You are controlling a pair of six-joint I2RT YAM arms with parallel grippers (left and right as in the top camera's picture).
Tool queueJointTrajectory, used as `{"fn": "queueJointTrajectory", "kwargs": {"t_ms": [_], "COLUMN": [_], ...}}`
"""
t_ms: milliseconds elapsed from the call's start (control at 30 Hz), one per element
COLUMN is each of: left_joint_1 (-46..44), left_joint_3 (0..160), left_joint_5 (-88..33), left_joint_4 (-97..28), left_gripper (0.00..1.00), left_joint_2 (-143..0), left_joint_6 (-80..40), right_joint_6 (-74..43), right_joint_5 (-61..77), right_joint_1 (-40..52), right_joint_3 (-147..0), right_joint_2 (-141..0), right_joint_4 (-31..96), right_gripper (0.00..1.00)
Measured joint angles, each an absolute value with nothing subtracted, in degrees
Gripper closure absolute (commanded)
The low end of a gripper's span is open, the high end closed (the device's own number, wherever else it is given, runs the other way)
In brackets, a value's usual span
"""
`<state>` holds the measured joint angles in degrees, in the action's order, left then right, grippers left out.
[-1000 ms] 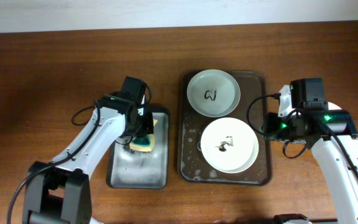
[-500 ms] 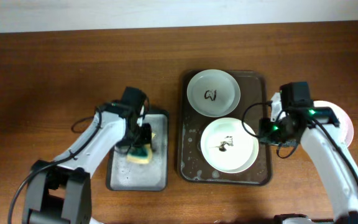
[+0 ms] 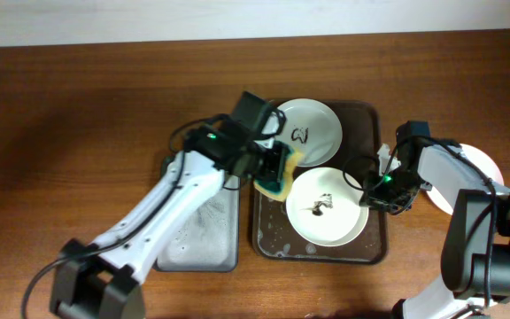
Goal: Clean dirty plates on tray and stack at the side
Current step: 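Scrub the tilted plate with the sponge in the left gripper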
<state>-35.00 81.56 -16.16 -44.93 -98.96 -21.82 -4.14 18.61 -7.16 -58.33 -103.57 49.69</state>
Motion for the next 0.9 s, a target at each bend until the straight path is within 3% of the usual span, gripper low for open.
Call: {"fn": "queueJointTrajectory", "kwargs": {"t_ms": [600, 767, 900], "left_joint_1": [-46.8, -47.4, -48.1], "left_joint_3": [81.5, 82.6, 85.0], "left_joint_5": [-25.1, -22.9, -12.2], "left_joint_4": [-17.4, -20.0, -28.7], "left_gripper": [1.00, 1.00, 1.00], "left_joint_2": [-120.8, -123.2, -123.0], "left_joint_6": [-36.1, -36.3, -36.5], "right_joint_6": [-4.1, -4.3, -4.3], "right_joint_5": [19.2, 19.2, 19.2], "right_joint_1": [-7.2, -7.2, -7.2], "right_joint_3": [-58.3, -58.3, -58.3], "right_joint_2": [-103.8, -103.8, -103.8], "right_joint_4": [49.5, 49.6, 49.6], "right_gripper": [0.96, 0.96, 0.96]}}
